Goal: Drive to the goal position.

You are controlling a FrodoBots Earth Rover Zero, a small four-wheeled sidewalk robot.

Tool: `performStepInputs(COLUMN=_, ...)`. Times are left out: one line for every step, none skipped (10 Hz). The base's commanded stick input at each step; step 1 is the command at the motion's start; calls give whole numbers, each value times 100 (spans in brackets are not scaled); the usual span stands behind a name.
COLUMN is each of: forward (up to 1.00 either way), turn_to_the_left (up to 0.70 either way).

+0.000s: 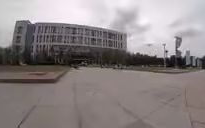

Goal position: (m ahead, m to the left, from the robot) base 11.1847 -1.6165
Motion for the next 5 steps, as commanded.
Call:
performStepInputs(forward=60, turn_to_the_left=0)
performStepInputs(forward=60, turn_to_the_left=0)
performStepInputs(forward=60, turn_to_the_left=0)
performStepInputs(forward=60, turn_to_the_left=0)
performStepInputs(forward=60, turn_to_the_left=0)
